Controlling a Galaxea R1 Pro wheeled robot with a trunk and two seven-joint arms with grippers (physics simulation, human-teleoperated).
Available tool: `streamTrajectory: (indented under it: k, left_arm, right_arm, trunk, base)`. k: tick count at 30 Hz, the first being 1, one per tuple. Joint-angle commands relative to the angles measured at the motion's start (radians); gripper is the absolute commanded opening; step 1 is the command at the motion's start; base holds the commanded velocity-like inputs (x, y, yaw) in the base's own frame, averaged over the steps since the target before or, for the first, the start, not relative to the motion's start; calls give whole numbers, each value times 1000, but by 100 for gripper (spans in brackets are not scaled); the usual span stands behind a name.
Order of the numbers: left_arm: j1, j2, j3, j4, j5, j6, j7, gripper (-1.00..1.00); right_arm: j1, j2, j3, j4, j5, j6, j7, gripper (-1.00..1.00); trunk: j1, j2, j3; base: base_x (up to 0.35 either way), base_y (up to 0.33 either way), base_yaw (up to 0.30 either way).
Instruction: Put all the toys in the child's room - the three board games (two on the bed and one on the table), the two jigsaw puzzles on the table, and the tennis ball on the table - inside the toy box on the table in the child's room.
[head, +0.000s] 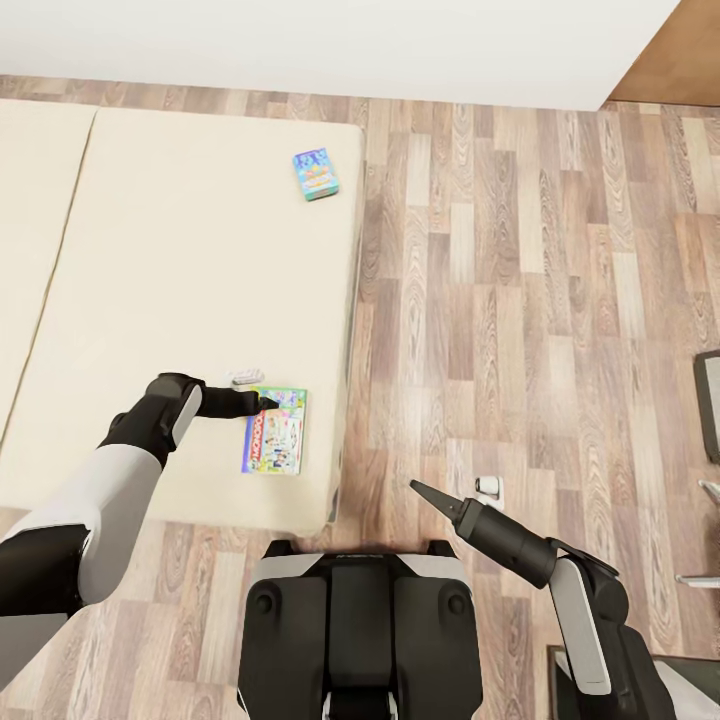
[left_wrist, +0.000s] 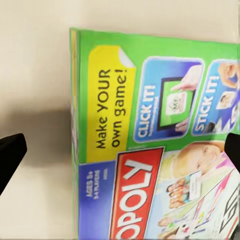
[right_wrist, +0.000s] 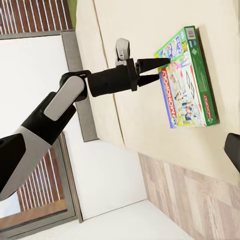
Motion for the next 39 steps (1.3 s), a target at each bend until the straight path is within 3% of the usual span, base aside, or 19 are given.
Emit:
streamTrajectory:
  k: [1,39]
  left_arm:
    - [0,-1,4,25,-2,9,-5,100]
    - [0,-2,2,25,-3,8,-4,100]
  right_arm:
    - [0,1,-2,0,1,5,3,100]
    - [0,-1,-2,0,1,5,5,100]
  trunk:
    - [1,-1,-1]
    - [1,-1,-1]
  base:
    - [-76,-84,0]
    - [-23,-79,0]
